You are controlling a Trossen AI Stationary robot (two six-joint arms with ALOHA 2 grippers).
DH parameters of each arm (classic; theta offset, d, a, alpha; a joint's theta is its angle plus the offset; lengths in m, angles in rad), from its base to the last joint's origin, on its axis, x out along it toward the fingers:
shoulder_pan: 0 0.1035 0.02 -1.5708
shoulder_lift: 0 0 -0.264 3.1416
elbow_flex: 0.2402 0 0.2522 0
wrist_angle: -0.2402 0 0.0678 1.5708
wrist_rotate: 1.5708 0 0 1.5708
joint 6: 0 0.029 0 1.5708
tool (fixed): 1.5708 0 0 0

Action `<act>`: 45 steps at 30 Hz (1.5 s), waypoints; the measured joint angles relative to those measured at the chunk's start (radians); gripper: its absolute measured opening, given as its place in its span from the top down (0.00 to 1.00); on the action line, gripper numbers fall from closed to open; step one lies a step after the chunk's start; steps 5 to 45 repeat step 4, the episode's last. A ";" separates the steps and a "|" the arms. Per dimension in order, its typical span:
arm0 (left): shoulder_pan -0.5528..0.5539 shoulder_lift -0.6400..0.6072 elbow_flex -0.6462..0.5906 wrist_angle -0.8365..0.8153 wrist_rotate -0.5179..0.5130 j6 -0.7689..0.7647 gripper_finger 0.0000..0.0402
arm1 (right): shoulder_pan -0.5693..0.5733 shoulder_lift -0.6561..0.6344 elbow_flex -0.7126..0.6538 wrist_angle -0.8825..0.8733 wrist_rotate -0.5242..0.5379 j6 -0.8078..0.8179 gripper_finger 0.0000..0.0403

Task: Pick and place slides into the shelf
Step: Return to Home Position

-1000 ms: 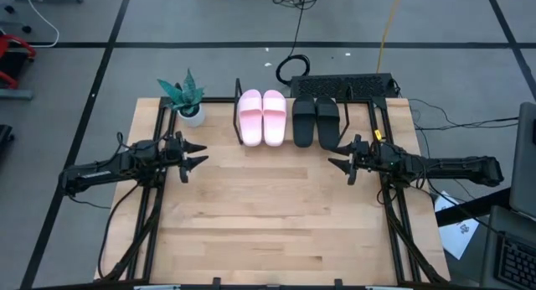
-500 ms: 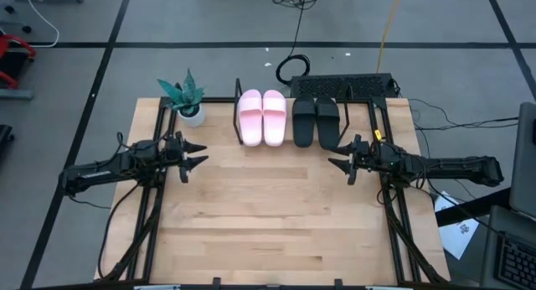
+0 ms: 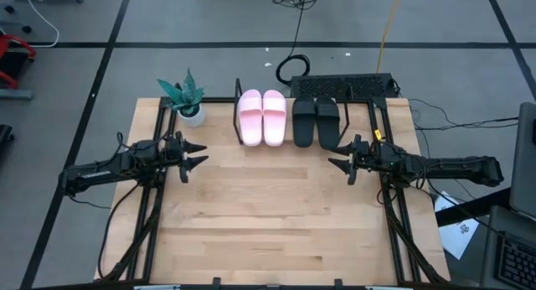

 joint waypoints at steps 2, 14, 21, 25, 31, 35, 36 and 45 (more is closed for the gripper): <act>0.000 0.000 0.000 0.000 0.000 0.000 0.55 | 0.000 0.000 0.000 0.000 0.000 0.000 0.54; 0.000 0.000 0.000 0.000 0.000 0.000 0.55 | 0.000 0.000 0.000 0.000 0.000 0.000 0.54; 0.000 0.000 0.000 0.000 0.000 0.000 0.55 | 0.000 0.000 0.000 0.000 0.000 0.000 0.54; 0.000 0.000 0.000 0.000 0.000 0.000 0.55 | 0.000 0.000 0.000 0.000 0.000 0.000 0.54; 0.000 0.000 0.000 0.000 0.000 0.000 0.55 | 0.000 0.000 0.000 0.000 0.000 0.000 0.54; 0.000 0.000 0.000 0.000 0.000 0.000 0.55 | 0.000 0.000 0.000 0.000 0.000 0.000 0.54; 0.000 0.000 0.000 0.000 0.000 0.000 0.55 | 0.000 0.000 0.000 0.000 0.000 0.000 0.54; 0.000 0.000 0.000 0.000 0.000 0.000 0.55 | 0.000 0.000 0.000 0.000 0.000 0.000 0.54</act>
